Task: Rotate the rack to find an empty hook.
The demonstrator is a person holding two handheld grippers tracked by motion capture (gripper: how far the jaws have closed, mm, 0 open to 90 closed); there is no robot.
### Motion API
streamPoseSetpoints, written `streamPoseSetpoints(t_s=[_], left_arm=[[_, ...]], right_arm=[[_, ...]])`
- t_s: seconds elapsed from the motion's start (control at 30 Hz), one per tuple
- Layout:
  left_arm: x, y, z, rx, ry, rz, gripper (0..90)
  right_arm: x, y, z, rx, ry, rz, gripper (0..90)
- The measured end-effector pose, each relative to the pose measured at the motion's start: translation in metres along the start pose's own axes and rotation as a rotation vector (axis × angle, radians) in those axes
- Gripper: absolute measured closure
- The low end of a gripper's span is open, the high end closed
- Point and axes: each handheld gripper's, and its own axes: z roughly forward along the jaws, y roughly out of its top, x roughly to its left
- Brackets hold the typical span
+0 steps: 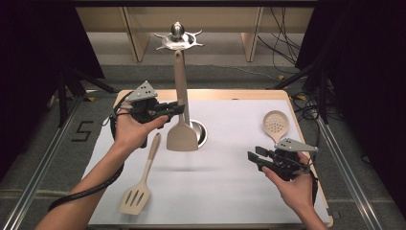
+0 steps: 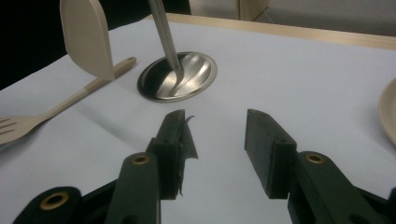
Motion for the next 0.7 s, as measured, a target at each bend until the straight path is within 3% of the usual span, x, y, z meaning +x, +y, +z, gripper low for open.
streamPoseSetpoints(t_s=[0.07,0.1,0.23,0.27,0.3,0.37,0.43,0.47,0.63,0.7], left_arm=[[0.0,0.0,0.001,0.002,-0.002,0.006,78.2],[0.001,0.0,0.002,0.006,-0.003,0.005,78.1],[0.003,0.0,0.004,0.011,-0.003,-0.013,78.2],[0.005,0.0,0.005,0.014,0.002,-0.017,78.2],[0.006,0.0,0.006,0.012,0.003,-0.017,78.2],[0.007,0.0,0.007,0.011,0.005,-0.019,78.2],[0.009,0.0,0.008,0.009,0.005,-0.028,78.2],[0.012,0.0,0.009,0.015,0.011,0.005,78.2],[0.015,0.0,0.01,0.009,0.02,0.019,78.1],[0.016,0.0,0.011,0.007,0.021,0.006,78.0]], right_arm=[[-0.002,0.0,0.0,-0.004,-0.014,-0.02,59.3],[0.001,-0.001,0.0,0.0,-0.01,0.017,59.2],[0.001,-0.001,0.0,0.004,-0.009,0.024,59.3],[0.0,0.0,-0.001,0.011,-0.013,-0.006,59.3],[0.003,-0.001,-0.002,0.025,-0.008,0.036,59.3],[0.003,-0.001,-0.002,0.023,-0.006,0.035,59.3],[-0.001,-0.001,-0.002,0.011,-0.021,-0.015,59.3],[-0.002,-0.001,-0.001,-0.002,-0.023,-0.018,59.3],[-0.002,-0.001,-0.001,0.002,-0.023,-0.018,59.3],[-0.002,-0.001,-0.001,0.007,-0.017,-0.009,59.3]])
